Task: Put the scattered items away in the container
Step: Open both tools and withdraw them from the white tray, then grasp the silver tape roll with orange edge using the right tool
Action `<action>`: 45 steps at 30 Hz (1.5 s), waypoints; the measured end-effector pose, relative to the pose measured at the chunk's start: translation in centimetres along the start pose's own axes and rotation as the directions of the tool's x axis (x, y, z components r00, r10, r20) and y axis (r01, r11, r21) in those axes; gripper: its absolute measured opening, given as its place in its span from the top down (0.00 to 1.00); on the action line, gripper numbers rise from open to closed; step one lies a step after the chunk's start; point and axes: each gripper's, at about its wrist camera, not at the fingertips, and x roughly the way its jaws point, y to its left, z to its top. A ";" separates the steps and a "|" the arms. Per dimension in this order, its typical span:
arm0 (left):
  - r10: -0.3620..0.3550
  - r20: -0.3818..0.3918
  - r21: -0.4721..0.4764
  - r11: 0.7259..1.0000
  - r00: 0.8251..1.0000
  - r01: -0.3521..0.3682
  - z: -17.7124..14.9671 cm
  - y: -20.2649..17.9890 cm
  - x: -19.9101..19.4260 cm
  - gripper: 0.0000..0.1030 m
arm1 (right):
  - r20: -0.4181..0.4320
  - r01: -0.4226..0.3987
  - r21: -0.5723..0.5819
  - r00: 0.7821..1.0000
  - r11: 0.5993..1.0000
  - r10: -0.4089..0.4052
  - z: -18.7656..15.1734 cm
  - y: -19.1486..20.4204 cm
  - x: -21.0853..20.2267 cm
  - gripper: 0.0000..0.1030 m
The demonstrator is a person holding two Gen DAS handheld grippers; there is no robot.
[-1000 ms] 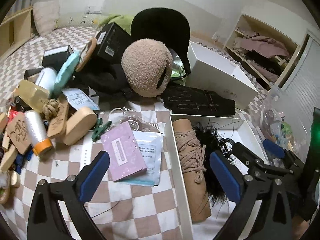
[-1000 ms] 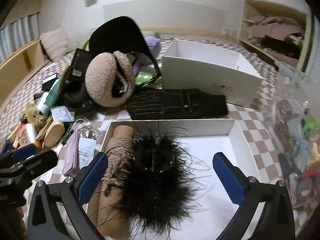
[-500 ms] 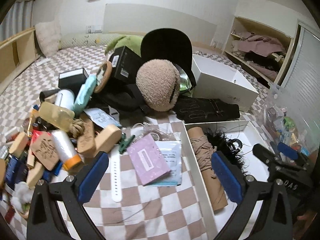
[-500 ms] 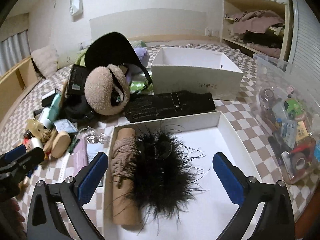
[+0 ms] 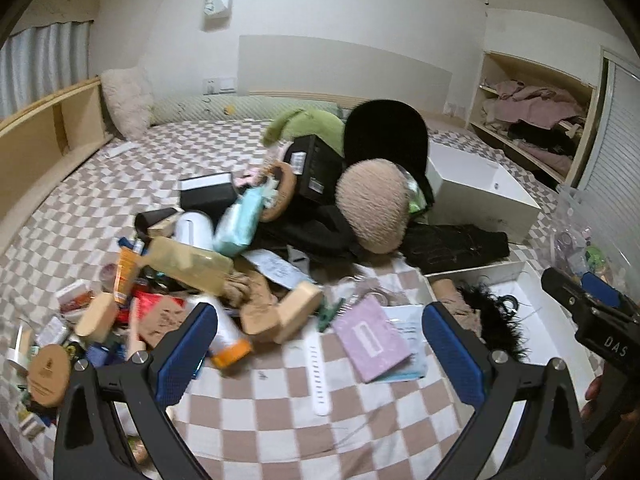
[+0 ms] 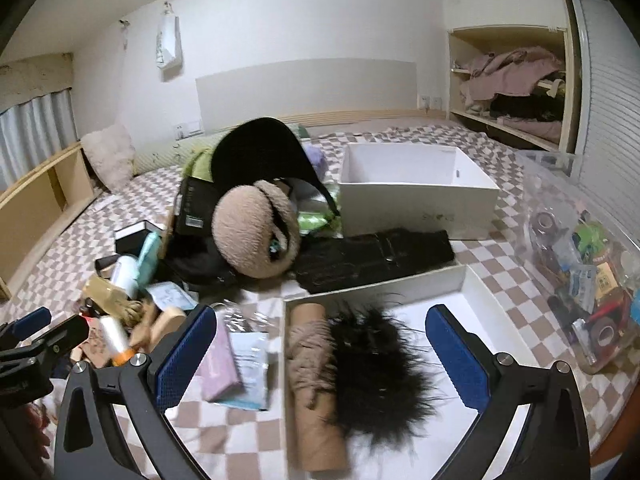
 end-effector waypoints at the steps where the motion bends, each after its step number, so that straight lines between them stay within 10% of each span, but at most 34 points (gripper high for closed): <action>1: 0.003 0.001 -0.002 1.000 1.000 -0.003 0.0 0.5 -0.2 0.00 | -0.002 -0.010 0.000 1.000 1.000 0.010 0.0 0.5 0.0 0.00; 20: 0.108 -0.006 -0.066 0.992 0.994 -0.108 -1.6 11.7 -0.6 0.00 | -0.071 -0.128 -0.070 0.990 0.989 0.123 -2.9 9.7 3.7 0.00; 45: 0.157 -0.056 -0.141 0.976 0.986 -0.163 -7.2 17.2 1.4 0.01 | -0.236 -0.302 -0.174 0.937 0.937 0.258 -7.8 16.4 8.6 0.00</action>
